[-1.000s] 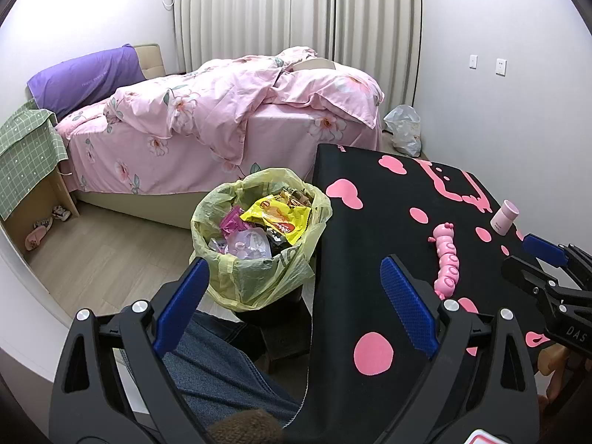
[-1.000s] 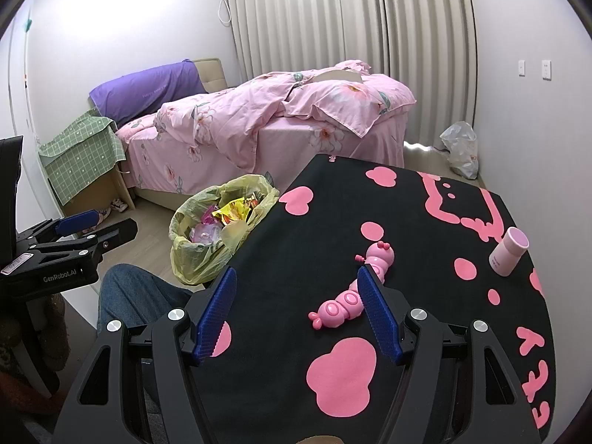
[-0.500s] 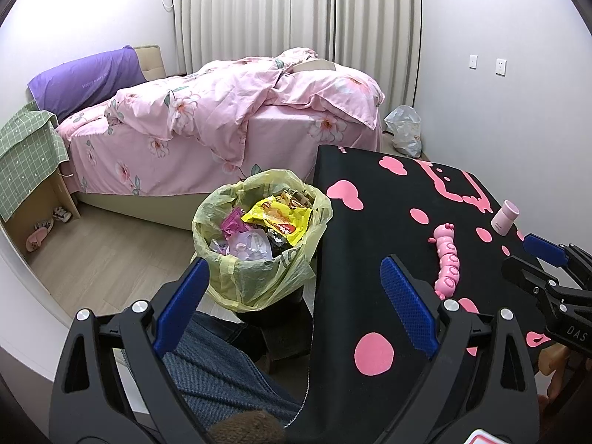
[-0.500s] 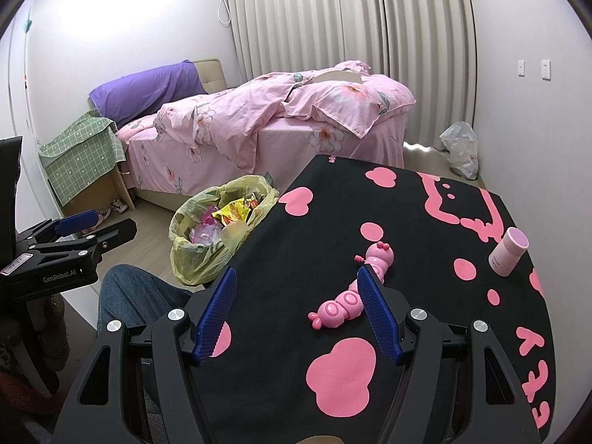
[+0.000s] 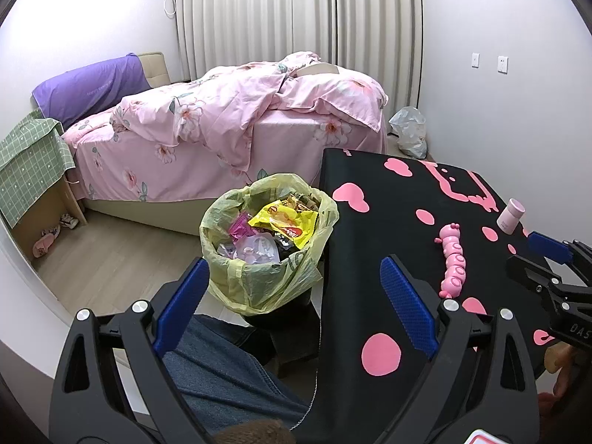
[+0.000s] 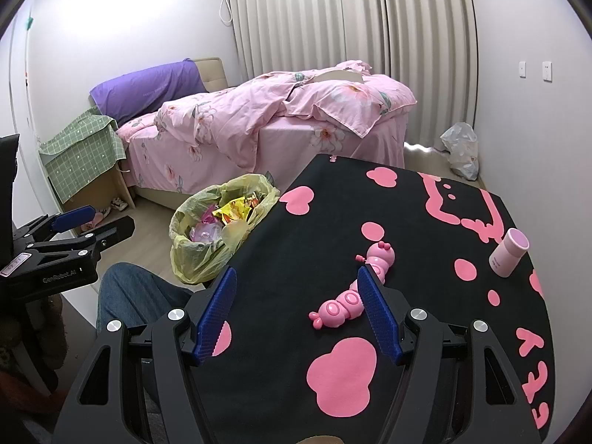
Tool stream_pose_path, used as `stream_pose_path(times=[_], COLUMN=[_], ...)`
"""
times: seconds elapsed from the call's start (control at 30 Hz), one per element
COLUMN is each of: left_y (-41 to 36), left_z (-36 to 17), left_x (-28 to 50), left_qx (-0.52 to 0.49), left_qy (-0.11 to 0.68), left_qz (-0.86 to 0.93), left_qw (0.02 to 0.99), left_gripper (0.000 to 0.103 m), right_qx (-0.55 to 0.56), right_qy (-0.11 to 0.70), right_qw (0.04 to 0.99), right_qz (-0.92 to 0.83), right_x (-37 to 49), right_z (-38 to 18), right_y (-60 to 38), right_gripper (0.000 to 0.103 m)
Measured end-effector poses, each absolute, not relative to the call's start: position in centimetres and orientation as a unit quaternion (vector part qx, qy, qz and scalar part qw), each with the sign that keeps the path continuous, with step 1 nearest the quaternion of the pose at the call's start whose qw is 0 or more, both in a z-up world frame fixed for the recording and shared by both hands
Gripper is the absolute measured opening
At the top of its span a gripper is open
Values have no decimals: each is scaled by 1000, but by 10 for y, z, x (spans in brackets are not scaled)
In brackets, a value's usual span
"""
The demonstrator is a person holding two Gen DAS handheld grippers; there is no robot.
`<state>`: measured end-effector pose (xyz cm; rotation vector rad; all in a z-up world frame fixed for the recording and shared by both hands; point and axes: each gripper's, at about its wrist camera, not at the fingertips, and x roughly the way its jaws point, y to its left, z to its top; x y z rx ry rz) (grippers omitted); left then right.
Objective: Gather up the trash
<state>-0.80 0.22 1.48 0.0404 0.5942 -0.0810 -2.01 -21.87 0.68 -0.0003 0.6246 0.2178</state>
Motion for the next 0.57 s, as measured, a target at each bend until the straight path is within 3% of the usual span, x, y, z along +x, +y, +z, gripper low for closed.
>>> stream_pose_path(times=[0.37, 0.5, 0.57], left_y=[3, -7, -24], left_z=[18, 5, -9], left_x=[-7, 12, 30], left_qx=[13, -2, 4], left_qy=[294, 333, 360], left_qz=[-39, -60, -82], left_qw=[955, 941, 929], left_gripper=[89, 89, 89], right_qx=[-13, -8, -19], right_qy=[307, 310, 320], right_qw=[946, 946, 943], right_qz=[104, 93, 85], right_x=[-21, -11, 8], right_z=[7, 7, -2], right_y=[-213, -231, -249], right_gripper=[64, 64, 70])
